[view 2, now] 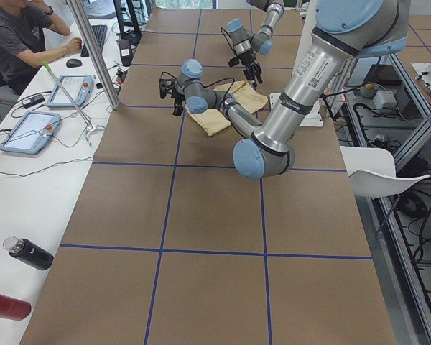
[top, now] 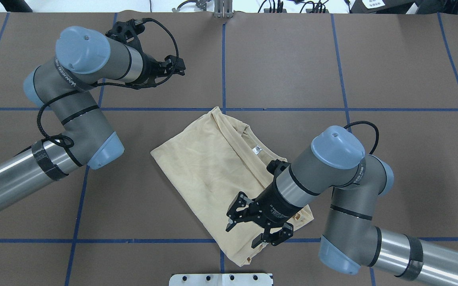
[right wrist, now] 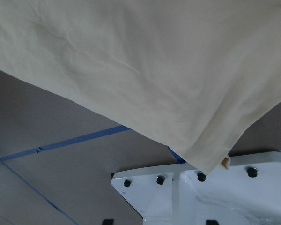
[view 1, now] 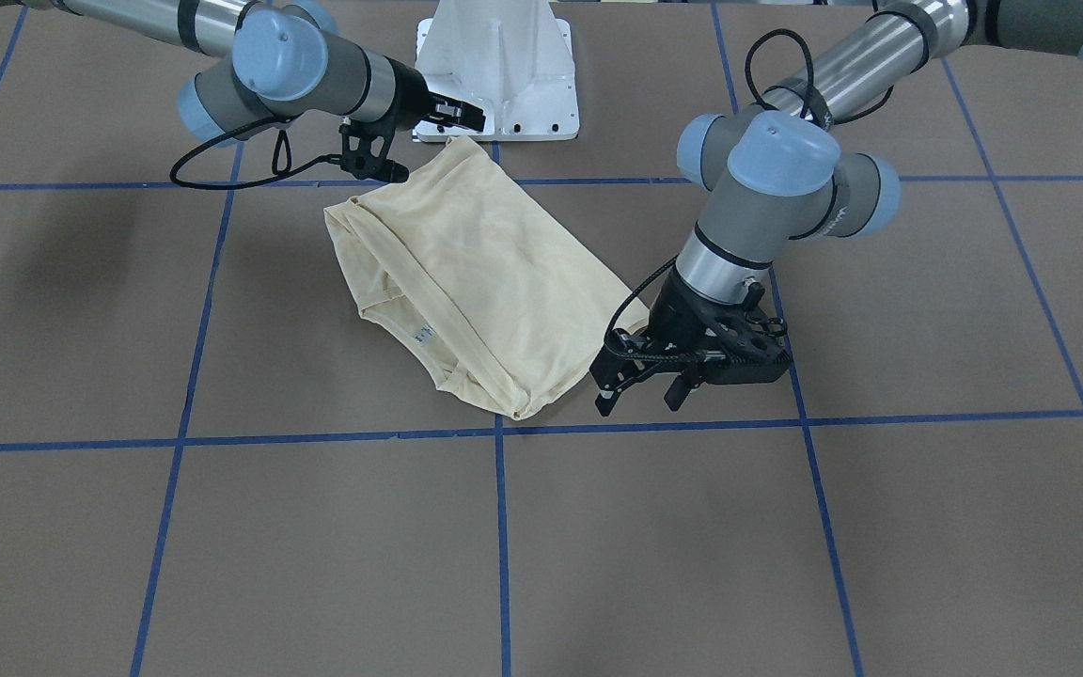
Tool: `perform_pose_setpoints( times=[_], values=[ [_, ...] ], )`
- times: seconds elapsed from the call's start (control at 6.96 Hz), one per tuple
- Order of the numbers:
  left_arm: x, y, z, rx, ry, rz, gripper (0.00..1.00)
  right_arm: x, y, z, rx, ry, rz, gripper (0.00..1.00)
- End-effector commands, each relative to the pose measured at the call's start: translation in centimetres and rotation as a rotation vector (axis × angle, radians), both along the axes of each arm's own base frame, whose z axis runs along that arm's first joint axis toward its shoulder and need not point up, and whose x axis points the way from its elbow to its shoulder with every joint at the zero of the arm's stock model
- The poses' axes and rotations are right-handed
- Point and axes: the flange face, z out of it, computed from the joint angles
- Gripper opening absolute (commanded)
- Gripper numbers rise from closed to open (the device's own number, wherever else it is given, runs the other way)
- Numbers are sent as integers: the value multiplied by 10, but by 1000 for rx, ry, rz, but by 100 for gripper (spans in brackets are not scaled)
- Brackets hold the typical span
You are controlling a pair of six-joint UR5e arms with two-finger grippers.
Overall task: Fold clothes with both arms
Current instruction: 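Grasp the shirt edge with the right gripper and drag it toward the robot, then release the shirt and raise the right gripper away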
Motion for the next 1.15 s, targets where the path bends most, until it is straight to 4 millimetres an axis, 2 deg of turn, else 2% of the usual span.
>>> perform_pose_setpoints(
  times=[0.0,0.14,0.29,0.43,0.57,0.86,1.01],
  values=[
    [-2,10,18,-11,-11,14,100,28,-56,-1,56,7,239,100],
    [6,32,24,-16,-2,37,100,52,-90,5,71,24,327,100],
    [-2,62,43,-12,5,62,100,82,-126,10,72,38,406,100],
    [-18,77,55,2,28,64,100,107,-150,13,107,41,459,100],
    [-24,84,72,3,62,58,100,111,-159,21,179,50,466,100],
    [-36,96,101,16,116,51,100,113,-169,24,197,100,507,100],
    [1,123,100,-11,127,110,100,113,-169,24,198,100,506,100]
  ],
)
